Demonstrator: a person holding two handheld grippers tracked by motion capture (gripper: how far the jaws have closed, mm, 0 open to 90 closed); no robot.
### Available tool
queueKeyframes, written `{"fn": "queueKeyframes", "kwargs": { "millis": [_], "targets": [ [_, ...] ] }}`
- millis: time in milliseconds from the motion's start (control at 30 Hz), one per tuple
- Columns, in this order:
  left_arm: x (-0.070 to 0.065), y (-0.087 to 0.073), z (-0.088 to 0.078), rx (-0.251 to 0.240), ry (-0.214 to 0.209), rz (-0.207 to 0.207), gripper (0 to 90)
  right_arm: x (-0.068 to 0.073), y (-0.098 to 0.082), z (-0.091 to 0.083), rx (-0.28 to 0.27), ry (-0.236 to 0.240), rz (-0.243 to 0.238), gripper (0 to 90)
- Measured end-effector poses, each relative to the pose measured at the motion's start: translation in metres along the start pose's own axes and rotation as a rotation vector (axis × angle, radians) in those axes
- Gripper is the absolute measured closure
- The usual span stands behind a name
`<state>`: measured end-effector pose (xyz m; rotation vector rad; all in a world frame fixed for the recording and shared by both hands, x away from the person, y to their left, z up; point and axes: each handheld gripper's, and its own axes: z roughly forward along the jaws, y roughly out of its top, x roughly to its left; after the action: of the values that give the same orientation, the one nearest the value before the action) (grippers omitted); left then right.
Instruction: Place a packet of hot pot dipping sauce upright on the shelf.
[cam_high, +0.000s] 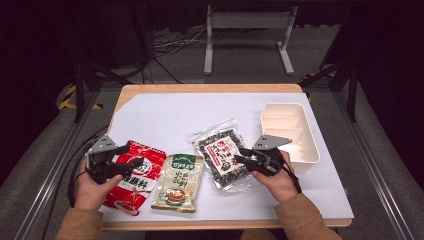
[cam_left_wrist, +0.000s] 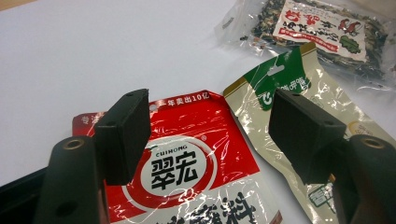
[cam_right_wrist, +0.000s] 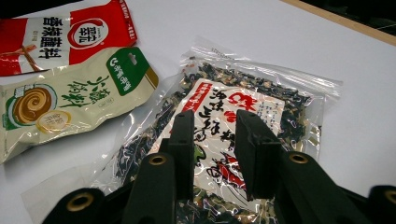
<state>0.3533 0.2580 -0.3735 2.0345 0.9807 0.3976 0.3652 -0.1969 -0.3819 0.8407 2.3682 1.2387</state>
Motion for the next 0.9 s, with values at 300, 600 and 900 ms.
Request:
{"fn": "queueKeyframes", "kwargs": {
  "millis": [300,600,900],
  "targets": [
    [0.001,0.001,-0.003,-0.006,-0.003,-0.003,29.4,0.006,0.005,-0.001,0.02,0.011,-0.03,63.0],
    [-0.001,0.001,-0.003,0.007,-0.002,0.0,29.2,0.01,0.014,-0.003,0.016,0.033,-0.042,59.8],
    [-0.001,0.004,-0.006,0.001,-0.009,0.008,28.4,0.011,0.024,0.0,0.046,0.094,-0.039,55.7]
  ]
}}
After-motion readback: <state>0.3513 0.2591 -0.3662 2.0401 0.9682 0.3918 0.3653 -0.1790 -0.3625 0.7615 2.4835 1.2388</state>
